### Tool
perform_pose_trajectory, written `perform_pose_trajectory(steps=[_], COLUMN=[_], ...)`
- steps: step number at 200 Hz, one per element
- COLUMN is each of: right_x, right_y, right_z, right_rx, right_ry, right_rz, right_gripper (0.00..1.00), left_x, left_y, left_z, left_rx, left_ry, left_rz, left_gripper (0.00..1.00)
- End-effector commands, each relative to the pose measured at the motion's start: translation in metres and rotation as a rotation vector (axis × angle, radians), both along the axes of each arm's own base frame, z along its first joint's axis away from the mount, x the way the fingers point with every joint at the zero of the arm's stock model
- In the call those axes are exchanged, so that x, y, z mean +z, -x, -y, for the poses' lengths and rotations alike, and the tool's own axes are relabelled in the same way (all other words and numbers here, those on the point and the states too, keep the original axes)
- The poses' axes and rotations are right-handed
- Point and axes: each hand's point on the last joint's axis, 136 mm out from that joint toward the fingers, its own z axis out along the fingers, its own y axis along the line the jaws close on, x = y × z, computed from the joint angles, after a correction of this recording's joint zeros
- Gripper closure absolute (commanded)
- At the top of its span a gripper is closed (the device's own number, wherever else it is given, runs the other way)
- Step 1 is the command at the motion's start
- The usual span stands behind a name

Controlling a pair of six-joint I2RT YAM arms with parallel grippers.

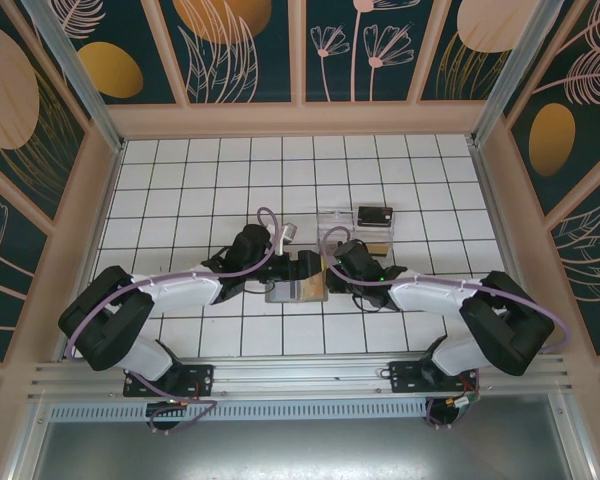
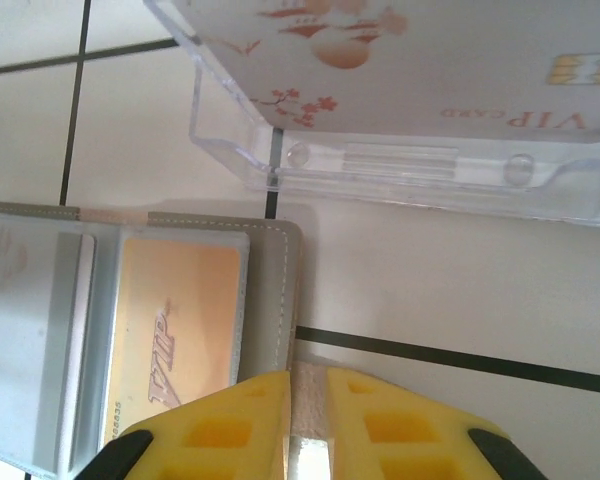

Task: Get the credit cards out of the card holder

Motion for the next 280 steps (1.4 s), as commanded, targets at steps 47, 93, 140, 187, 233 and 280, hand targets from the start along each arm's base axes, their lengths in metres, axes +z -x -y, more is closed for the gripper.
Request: perform_pose_trajectory(steps=[47, 93, 140, 187, 233, 280], right_x=[0.019, 0.017, -0.001, -0.022, -0.028, -0.029], right_y=[0.003, -0.001, -0.001, 0.005, 0.007, 0.009], right_z=[-0.005, -0.028, -0.028, -0.024, -0.027, -0.029], right_rx=[0.043, 0.124, 0.136, 0.129, 0.135, 0.137], right_ry=[-0.074, -0.081, -0.037, -0.012, -0.024, -0.022], right_rz=[0.025, -0.001, -0.042, -0.085, -0.107, -0.115], right_gripper=[0.86, 0.92, 0.92, 0.92, 0.92, 0.92], left_x=[-0.037, -0.057, -0.069, -0.093, -0.097, -0.085], left_y=[-0.016, -0.021, -0.017, -0.009, -0.005, -0.009], left_z=[-0.036, -0.049, -0.04, -0.048, -0.047, -0.049], left_rx=[0.184, 0.235, 0.19, 0.19, 0.173, 0.186], left_ry=[-0.202, -0.209, -0.194, -0.252, -0.237, -0.256], left_rz=[-0.035, -0.088, -0.124, -0.177, -0.19, -0.161], left_gripper=[0.39, 0.67, 0.7, 0.62, 0.63, 0.6])
